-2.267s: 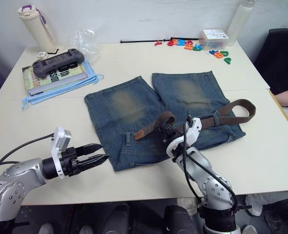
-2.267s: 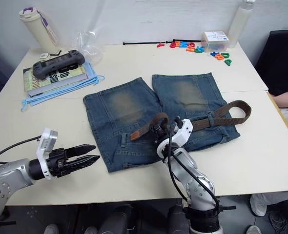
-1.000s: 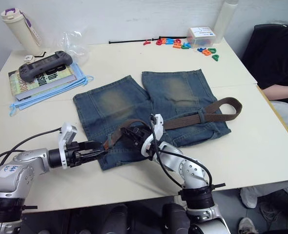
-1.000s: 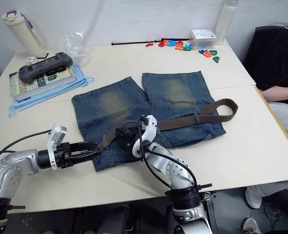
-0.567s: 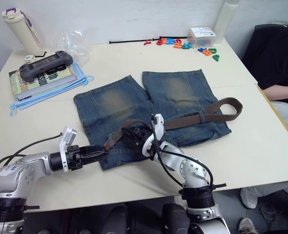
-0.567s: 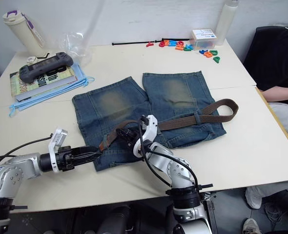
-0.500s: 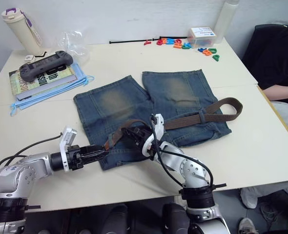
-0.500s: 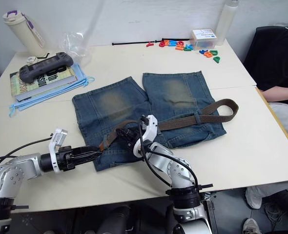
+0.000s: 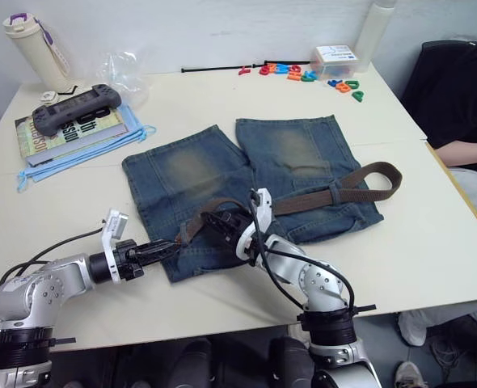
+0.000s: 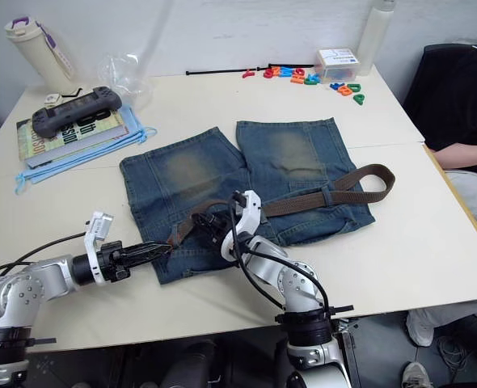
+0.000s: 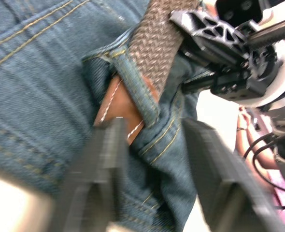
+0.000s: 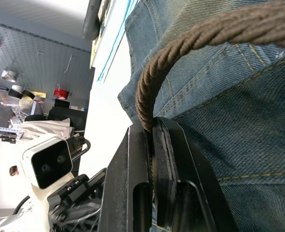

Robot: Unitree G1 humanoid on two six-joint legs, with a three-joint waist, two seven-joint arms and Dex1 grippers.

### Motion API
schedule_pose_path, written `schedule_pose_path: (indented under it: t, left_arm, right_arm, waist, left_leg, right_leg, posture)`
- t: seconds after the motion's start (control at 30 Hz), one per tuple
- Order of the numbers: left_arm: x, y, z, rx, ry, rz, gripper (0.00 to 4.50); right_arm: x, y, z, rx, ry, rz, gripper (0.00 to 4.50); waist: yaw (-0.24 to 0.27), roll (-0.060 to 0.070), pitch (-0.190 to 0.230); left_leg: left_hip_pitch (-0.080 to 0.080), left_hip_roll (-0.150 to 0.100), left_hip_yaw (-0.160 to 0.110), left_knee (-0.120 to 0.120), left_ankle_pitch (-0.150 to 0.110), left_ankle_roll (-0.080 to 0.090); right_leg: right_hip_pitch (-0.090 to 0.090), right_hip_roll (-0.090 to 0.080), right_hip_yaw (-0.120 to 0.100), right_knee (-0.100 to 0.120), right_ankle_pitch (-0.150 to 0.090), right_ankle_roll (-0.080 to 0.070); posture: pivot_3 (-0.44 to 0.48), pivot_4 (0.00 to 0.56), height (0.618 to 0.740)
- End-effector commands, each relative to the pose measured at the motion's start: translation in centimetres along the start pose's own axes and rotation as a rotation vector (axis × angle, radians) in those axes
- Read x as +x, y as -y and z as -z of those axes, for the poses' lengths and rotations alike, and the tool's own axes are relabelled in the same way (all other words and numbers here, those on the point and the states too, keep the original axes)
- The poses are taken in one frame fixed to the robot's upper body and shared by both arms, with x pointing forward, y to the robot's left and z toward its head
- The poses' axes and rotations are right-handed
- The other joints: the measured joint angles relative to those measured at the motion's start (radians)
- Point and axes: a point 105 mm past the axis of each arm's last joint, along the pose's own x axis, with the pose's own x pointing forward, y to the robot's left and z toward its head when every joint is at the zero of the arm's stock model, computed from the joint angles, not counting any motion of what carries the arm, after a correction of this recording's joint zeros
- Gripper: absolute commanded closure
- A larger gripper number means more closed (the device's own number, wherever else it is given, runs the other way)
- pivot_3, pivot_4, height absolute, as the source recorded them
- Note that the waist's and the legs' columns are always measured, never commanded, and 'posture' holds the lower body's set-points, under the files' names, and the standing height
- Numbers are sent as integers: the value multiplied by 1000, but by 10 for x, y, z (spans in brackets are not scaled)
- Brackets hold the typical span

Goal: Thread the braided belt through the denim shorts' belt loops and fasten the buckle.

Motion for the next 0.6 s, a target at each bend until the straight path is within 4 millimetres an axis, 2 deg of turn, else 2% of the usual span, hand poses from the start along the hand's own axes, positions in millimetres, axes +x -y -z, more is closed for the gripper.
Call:
schedule_pose_path:
  t: [0.03,0.27,0.43,0.53,0.6]
  left_arm:
    - [-4,5,-11,26,41,12,4459]
    - [-6,3,-10,18,45,1,4459]
    - [-19,-5,-10,51,49,-50,4459]
    - [-27,-8,-8,96,23,-62,3589]
    - [-30,-7,-11,138,2,-57,2829]
  right_arm:
    - [1,-19,1,0,11,-71,4500]
    - [1,-19,2,-8,6,-67,4500]
    - [1,-19,1,-9,6,-65,4500]
    - [-1,-18,0,12,8,-74,4500]
    - [-3,-16,0,51,4,-99,4500]
  waist:
    - [0,0,0]
    - [0,0,0]
    - [-2,0,0]
    - [-1,0,0]
    - [1,0,0]
  left_leg:
    - [0,0,0,0,0,0]
    - [0,0,0,0,0,0]
    - [0,0,0,0,-1,0]
    - [0,0,1,0,-1,0]
    - [0,0,1,0,-1,0]
  right_leg:
    - [0,0,0,0,0,0]
    - [0,0,0,0,0,0]
    - [0,0,1,0,0,0]
    - [0,0,1,-1,0,0]
    - [0,0,1,-1,0,0]
  posture:
    - [0,150,691]
    - [0,150,691]
    - [0,150,691]
    - [0,150,691]
    - [0,150,691]
